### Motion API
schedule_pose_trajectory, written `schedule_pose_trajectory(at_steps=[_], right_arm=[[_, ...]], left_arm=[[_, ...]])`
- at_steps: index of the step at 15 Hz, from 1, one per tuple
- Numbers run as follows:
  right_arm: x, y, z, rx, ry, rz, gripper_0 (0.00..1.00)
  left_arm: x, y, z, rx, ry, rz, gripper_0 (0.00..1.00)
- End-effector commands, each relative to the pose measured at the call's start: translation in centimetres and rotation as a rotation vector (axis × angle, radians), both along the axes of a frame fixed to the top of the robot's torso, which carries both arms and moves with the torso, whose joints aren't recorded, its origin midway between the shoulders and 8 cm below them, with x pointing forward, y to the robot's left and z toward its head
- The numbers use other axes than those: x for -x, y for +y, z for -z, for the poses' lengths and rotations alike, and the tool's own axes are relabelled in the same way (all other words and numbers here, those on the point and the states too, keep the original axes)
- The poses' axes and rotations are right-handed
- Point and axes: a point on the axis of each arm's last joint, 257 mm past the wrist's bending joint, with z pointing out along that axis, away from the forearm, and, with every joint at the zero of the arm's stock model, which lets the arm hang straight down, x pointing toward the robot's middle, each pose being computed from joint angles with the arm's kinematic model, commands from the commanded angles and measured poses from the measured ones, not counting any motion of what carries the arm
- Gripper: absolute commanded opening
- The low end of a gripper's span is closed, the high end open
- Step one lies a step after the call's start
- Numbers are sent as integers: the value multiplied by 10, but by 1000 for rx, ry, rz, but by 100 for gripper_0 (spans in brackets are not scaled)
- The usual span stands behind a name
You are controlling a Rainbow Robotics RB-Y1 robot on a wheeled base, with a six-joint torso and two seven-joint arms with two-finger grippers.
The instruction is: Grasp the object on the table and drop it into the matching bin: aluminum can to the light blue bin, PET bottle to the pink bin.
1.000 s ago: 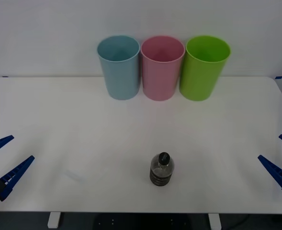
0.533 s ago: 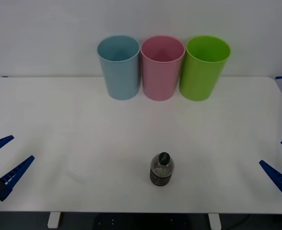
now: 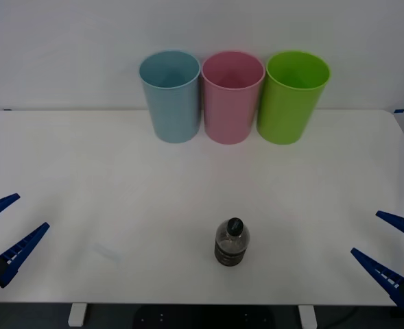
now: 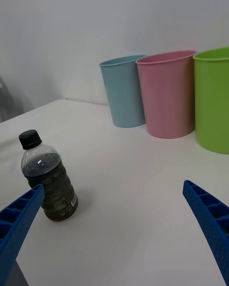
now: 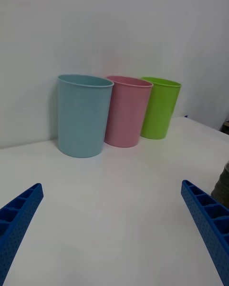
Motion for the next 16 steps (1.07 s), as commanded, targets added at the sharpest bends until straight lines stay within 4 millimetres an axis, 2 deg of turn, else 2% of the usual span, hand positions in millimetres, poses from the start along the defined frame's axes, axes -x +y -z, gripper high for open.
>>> schedule_pose_trajectory(at_steps=[1,11,16], right_arm=[[-1,8,10,54,-37,-48,100],[-13,40,41,150,-65,-167,100],[-28,67,57,158,-61,-240,100]], left_arm=[[0,0,0,0,0,0,100],[0,0,0,0,0,0,100],[0,0,0,0,0,0,100]])
